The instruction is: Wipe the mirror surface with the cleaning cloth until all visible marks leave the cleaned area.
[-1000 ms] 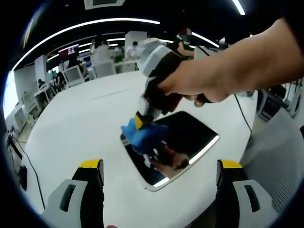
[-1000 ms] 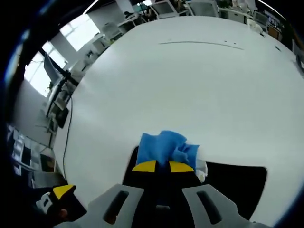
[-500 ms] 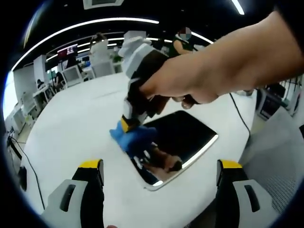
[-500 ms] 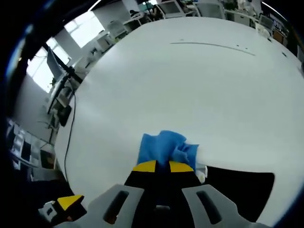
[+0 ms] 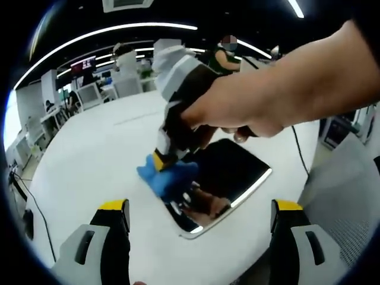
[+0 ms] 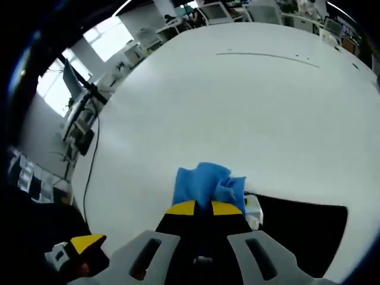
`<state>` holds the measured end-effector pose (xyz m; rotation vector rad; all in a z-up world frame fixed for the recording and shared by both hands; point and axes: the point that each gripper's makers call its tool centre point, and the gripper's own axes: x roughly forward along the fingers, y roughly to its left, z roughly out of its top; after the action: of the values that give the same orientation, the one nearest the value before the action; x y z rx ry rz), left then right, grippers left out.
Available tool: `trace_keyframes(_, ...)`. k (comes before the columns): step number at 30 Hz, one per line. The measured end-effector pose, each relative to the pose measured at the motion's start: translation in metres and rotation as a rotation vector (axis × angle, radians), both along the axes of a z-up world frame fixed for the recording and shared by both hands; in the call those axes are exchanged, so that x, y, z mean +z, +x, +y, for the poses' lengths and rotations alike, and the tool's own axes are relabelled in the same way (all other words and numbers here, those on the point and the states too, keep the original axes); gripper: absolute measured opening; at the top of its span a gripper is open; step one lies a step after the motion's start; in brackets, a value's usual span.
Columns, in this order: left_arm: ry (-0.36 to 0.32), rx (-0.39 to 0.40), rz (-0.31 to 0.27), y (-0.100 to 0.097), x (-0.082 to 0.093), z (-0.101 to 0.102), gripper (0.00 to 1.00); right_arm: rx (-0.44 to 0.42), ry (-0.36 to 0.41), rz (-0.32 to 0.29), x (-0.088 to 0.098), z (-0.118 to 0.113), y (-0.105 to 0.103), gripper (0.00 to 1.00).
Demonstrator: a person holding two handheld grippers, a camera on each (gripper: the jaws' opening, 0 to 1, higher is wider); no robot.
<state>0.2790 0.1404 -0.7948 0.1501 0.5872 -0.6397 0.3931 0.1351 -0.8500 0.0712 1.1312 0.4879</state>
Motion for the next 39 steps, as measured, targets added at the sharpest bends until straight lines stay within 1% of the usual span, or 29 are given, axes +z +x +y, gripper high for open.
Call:
trace_keyframes(5,0.014,-0.006,0.001,0.0,-0.002,0.0,0.99,-0.001,0.012,0.01,-0.002,0.0,-0.006,0.02)
trace_keyframes(11,0.015,-0.005,0.0,0.0,-0.001,0.0,0.99,0.016,0.014,0.014,0.0,0.002,-0.019,0.02)
trace_keyframes(14,0.016,-0.011,0.012,-0.001,-0.004,0.0,0.99,0.019,0.014,0.019,-0.002,0.002,-0.02,0.02)
trace_keyframes(17,0.021,-0.01,0.002,0.0,-0.002,0.0,0.99,0.022,0.017,0.026,-0.001,0.003,-0.024,0.02)
trace_keyframes(23,0.023,-0.011,0.004,-0.002,-0.003,0.0,0.99,0.032,0.017,0.031,-0.001,0.004,-0.03,0.02)
trace_keyframes(29,0.03,-0.012,0.001,-0.001,-0.003,0.001,0.99,0.041,0.019,0.035,-0.002,0.006,-0.032,0.02)
trace_keyframes(34,0.031,-0.008,0.009,-0.001,-0.006,0.003,0.99,0.062,0.002,0.022,-0.001,0.006,-0.034,0.02)
trace_keyframes(37,0.034,-0.004,0.007,-0.001,-0.005,0.003,0.99,0.066,0.001,0.027,-0.002,0.006,-0.033,0.02)
trace_keyframes(39,0.036,-0.006,0.008,-0.002,-0.006,0.003,0.99,0.077,-0.001,0.015,-0.002,0.006,-0.034,0.02)
